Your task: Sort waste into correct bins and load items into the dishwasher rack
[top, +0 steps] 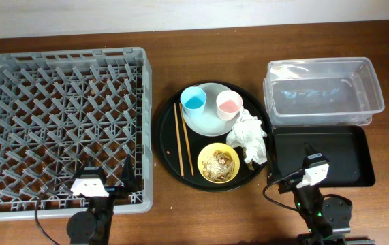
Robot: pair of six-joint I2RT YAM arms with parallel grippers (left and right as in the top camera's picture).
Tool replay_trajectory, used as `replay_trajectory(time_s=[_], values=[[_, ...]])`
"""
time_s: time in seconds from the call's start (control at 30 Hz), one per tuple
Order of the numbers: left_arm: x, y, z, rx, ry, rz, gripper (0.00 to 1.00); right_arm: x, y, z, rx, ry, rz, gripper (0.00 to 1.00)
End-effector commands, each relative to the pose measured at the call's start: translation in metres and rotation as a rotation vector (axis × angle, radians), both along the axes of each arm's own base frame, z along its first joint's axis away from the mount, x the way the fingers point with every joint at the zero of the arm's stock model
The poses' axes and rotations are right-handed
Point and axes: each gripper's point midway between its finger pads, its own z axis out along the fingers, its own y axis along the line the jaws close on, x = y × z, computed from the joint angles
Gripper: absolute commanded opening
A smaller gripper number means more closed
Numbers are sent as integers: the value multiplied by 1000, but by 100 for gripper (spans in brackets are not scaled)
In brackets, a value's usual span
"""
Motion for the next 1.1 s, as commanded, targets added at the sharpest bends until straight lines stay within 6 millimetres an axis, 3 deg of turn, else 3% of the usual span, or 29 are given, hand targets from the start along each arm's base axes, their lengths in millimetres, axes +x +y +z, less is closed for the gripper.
replay_trajectory(time_s=[0.0, 0.63, 0.8, 0.87, 0.97, 1.03, 1.07], values=[[0, 1, -1, 17, -2, 8, 99, 1, -3, -3, 7, 7, -18, 98], [0, 1, 4, 16, -20, 7, 99, 1, -3, -3, 7, 7, -18, 98], [-2, -14, 2, 9, -14, -83, 99, 1, -3, -3, 7, 7, -18, 99], [-2, -20, 17, 8, -76, -114, 99, 1, -3, -3, 7, 7, -18, 98], [-13, -44, 58, -5, -213, -258, 99, 1, -3, -3, 7, 7, -18, 98], [-19, -43, 79, -73, -220, -261, 99, 1, -3, -3, 7, 7, -18, 98], [-26, -43, 101, -89, -225, -263, 99, 1, -3, -3, 7, 7, -18, 98]])
